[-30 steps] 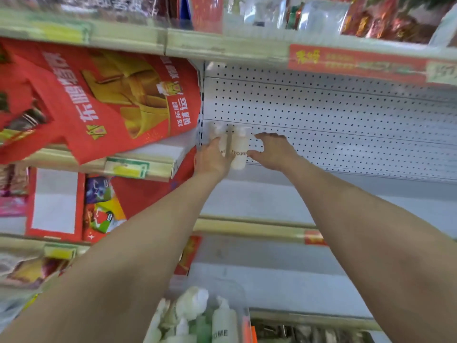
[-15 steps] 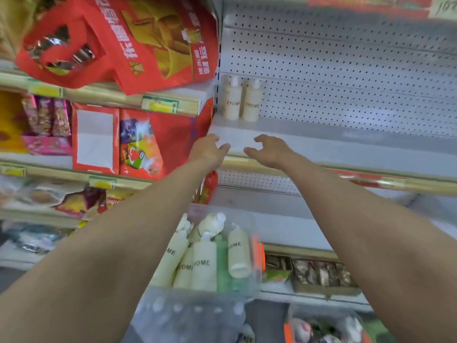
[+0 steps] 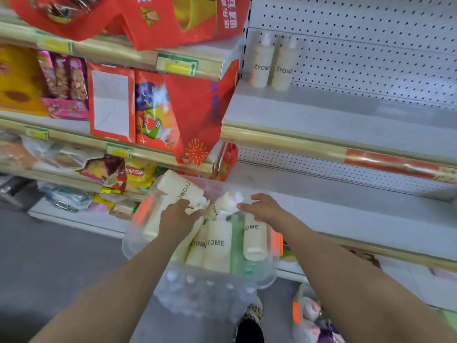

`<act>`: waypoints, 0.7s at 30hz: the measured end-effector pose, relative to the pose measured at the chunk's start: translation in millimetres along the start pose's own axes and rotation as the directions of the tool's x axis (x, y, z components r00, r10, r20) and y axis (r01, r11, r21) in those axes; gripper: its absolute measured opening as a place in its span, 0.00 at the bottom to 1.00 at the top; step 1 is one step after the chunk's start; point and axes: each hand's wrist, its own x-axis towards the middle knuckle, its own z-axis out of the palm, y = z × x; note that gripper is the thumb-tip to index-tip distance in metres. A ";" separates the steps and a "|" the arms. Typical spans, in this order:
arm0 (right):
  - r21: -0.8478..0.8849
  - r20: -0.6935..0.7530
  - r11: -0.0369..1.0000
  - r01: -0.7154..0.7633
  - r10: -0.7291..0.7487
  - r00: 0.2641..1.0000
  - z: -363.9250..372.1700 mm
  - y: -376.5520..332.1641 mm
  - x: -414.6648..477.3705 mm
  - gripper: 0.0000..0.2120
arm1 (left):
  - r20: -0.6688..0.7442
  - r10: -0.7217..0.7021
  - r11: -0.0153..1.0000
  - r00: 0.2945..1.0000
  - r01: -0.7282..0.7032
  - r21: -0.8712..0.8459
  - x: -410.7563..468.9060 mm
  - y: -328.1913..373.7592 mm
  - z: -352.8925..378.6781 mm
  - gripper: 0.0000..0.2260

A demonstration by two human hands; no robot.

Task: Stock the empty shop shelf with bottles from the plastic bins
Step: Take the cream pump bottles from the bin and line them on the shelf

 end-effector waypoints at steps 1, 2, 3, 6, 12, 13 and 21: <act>0.030 0.001 1.000 -0.008 0.008 1.000 4.4 0.6 5.4 0.42 | 0.006 -0.014 0.999 1.000 0.014 0.043 -2.9 -9.1 2.6 0.22; 0.053 0.002 0.998 -0.016 0.016 1.000 8.7 0.4 11.2 0.43 | 0.015 -0.040 0.996 0.999 0.038 0.085 -4.6 -17.3 5.1 0.23; 0.075 0.003 0.997 -0.025 0.025 1.000 12.9 -0.1 17.2 0.44 | 0.023 -0.082 0.990 0.996 0.079 0.114 -5.9 -23.9 7.1 0.25; 0.153 -0.004 0.987 -0.044 0.045 0.999 28.5 -1.2 35.3 0.42 | 0.001 -0.171 0.974 0.985 0.169 0.152 -3.5 -39.3 13.1 0.31; 0.347 -0.087 0.937 -0.049 0.084 0.993 60.3 0.7 59.5 0.37 | 0.089 -0.231 0.924 0.969 0.189 0.332 11.1 -45.0 22.5 0.37; 0.371 -0.104 0.928 -0.048 0.093 0.990 64.1 2.4 61.7 0.38 | 0.101 -0.250 0.912 0.963 0.200 0.357 12.1 -44.4 24.2 0.37; 0.263 -0.268 0.958 -0.112 0.184 0.946 79.4 -7.8 70.8 0.34 | 0.110 -0.300 0.953 0.948 0.293 0.078 10.4 -39.4 32.0 0.38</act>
